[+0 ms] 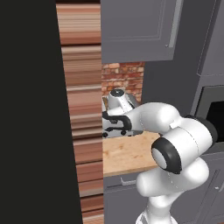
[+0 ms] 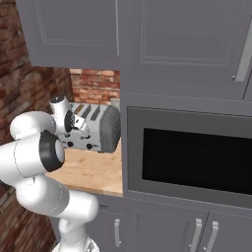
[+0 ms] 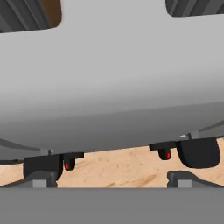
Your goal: Start the toaster. Once the lever pops up, take the bread to the plate on the dining counter.
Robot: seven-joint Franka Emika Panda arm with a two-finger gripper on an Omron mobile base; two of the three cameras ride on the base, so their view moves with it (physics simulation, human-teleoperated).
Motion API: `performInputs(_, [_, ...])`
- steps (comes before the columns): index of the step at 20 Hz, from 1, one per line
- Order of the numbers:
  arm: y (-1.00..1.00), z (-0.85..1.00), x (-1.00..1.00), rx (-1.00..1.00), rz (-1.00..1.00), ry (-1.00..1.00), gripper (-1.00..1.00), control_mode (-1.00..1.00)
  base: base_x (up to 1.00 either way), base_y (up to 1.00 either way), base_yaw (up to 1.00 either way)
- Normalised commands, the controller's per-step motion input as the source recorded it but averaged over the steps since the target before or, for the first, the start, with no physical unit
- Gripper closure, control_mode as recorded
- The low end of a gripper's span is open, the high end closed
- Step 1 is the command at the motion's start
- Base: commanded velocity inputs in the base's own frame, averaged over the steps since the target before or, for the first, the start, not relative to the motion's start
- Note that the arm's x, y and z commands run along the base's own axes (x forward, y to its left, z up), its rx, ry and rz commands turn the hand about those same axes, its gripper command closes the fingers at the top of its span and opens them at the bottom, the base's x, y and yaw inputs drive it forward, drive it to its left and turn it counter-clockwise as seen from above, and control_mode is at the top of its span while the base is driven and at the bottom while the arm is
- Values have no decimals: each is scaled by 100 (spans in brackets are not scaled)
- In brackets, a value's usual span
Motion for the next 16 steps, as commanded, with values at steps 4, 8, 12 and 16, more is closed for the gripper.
performInputs(4, [0,3,-12,0,0,-4,-100,-100,0,0,0])
performInputs(8, [0,22,-30,0,0,-12,-100,-100,0,0,0])
performInputs(12, [0,22,-28,0,0,-12,-100,-100,0,0,0])
performInputs(16, [0,18,-4,0,0,-12,-100,-100,0,0,0])
